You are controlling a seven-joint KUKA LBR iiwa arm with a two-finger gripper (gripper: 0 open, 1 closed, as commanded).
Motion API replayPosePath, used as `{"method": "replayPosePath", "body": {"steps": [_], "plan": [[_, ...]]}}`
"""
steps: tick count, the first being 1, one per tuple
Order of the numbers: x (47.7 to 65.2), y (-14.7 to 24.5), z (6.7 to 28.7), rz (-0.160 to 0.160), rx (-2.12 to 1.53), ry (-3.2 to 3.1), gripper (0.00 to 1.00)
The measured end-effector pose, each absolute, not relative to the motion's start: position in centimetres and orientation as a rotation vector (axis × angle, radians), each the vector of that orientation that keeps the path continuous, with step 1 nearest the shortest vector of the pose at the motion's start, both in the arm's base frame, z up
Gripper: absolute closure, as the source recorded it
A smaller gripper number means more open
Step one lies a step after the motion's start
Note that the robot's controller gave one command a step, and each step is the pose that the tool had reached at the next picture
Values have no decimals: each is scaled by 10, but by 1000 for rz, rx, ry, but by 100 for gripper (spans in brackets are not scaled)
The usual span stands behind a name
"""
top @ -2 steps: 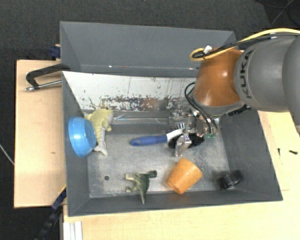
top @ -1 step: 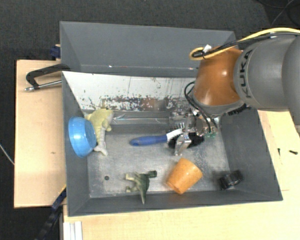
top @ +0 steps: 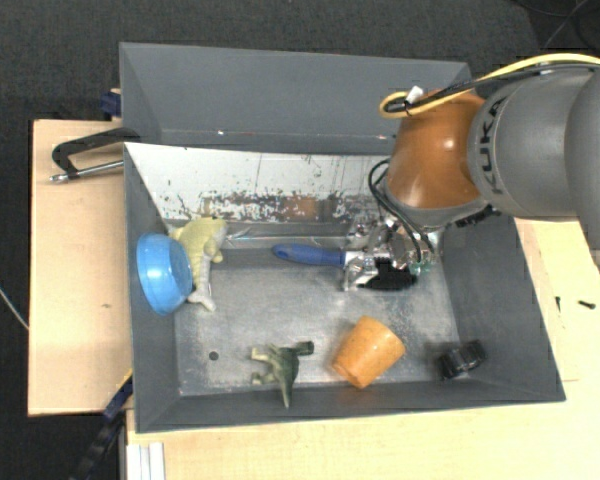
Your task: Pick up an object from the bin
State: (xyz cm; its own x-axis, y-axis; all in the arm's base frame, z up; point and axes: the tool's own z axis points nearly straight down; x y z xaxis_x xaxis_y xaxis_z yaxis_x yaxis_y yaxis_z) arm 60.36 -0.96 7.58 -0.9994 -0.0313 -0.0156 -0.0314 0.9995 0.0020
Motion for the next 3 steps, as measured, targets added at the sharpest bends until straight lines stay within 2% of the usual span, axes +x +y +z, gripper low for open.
{"method": "replayPosePath", "body": {"steps": [1,2,3], "plan": [[605,-9,80,3,-50,3137,100],[606,-8,128,2,-51,3133,100],[608,-8,145,2,-51,3135,100]]}}
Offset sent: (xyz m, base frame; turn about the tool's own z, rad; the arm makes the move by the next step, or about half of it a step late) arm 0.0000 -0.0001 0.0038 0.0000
